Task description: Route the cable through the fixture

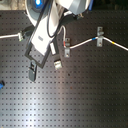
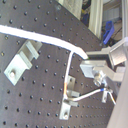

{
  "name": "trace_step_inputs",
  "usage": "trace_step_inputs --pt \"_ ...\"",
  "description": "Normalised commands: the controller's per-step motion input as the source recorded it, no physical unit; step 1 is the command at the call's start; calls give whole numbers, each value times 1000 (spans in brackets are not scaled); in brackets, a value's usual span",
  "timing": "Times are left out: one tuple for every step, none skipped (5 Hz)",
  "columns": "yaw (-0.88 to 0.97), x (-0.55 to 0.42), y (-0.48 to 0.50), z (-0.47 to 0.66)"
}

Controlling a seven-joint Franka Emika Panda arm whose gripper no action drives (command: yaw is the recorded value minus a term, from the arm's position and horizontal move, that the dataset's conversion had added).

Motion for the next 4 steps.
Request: trace_step_inputs --pt "357 151 443 464" --pt "546 68 275 467" --pt "797 -92 74 296" --pt "791 -115 117 257"
